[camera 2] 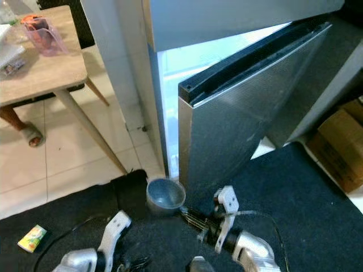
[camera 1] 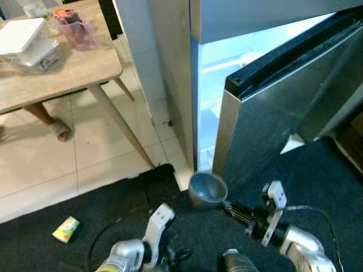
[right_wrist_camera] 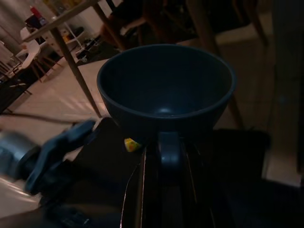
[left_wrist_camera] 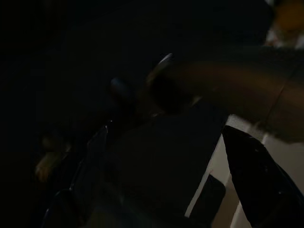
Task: Restocking fridge
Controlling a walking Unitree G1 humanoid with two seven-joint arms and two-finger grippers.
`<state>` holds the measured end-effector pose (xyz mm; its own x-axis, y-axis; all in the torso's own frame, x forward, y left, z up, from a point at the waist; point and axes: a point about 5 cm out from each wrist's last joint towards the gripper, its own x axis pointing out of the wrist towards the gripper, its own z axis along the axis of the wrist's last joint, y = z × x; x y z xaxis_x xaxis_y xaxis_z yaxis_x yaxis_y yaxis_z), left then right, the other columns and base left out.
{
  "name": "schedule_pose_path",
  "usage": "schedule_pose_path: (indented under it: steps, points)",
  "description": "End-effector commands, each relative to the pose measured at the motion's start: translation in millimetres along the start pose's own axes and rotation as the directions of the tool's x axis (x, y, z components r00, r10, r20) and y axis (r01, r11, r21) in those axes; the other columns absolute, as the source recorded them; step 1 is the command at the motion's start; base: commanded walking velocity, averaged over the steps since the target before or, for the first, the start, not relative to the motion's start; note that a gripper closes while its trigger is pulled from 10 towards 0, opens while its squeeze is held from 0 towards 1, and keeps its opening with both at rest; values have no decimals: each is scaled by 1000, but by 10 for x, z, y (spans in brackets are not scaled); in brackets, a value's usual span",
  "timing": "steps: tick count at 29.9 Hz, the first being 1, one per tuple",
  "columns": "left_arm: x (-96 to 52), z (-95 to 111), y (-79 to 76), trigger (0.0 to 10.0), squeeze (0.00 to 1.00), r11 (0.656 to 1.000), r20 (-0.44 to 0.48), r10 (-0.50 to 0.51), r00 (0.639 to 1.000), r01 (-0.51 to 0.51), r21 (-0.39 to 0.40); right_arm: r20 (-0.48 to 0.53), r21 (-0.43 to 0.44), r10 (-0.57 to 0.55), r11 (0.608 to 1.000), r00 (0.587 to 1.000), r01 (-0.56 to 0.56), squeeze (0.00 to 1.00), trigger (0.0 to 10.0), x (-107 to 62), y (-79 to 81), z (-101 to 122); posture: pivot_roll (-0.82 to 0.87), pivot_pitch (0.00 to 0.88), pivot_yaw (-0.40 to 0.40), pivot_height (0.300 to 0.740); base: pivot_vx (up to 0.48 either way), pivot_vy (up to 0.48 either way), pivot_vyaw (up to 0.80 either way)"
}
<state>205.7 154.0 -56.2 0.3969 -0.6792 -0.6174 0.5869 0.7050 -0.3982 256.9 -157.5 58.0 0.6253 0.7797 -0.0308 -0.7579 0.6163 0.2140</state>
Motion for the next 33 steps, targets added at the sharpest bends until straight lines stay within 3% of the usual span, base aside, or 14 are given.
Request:
schedule_pose_path:
  steps: [1,2,5,10,13,16,19,20,28,32,33]
  points:
    - [-157,-366,61,10000,0,986,-78,119,990,-127,-110,-1,-10,-32,999,999,32,0,10000,37,-19,-3,-192,158,50,740,0,0,0]
    - [-157,-366,61,10000,0,986,-78,119,990,-127,-110,-1,-10,-32,999,999,32,0,10000,37,-19,-3,-192,158,50,740,0,0,0]
    - [-297,-679,75,10000,0,932,-119,252,960,-274,-237,15,-35,-2,999,1000,2,0,10000,161,-2,119,-172,148,40,740,0,0,0]
    - [-331,-733,108,10000,0,882,-117,366,923,-384,-275,18,-74,21,997,1000,-19,0,10000,322,7,198,-146,142,23,740,0,0,0]
    - [-336,-735,122,10000,0,870,-122,397,910,-415,-266,21,-87,12,996,1000,-10,0,10000,376,-1,217,-138,140,19,740,0,0,0]
    - [-341,-707,167,10000,0,821,-118,483,868,-495,-283,36,-143,-14,989,999,19,0,10000,659,31,322,-119,128,3,740,0,0,0]
    - [-342,-691,181,10000,0,809,-114,503,857,-513,-287,38,-160,-36,986,999,42,0,10000,754,41,359,-119,128,3,740,0,0,0]
    - [-353,-660,216,10000,0,781,-107,540,835,-544,-305,30,-179,-75,981,997,80,0,10000,916,70,411,-112,118,-4,740,0,0,0]
    - [-347,-644,226,10000,0,770,-109,559,822,-564,-299,4,-200,-187,962,982,184,0,10000,1061,54,454,-113,114,-8,740,0,0,0]
    - [-321,-643,208,10000,0,771,-115,559,821,-566,-292,30,-195,-400,897,916,398,0,10000,977,-193,530,-124,111,-9,740,0,0,0]
    - [-321,-643,208,10000,0,771,-115,559,821,-566,-292,30,-195,-400,897,916,398,0,10000,977,-193,530,-124,111,-9,740,0,0,0]
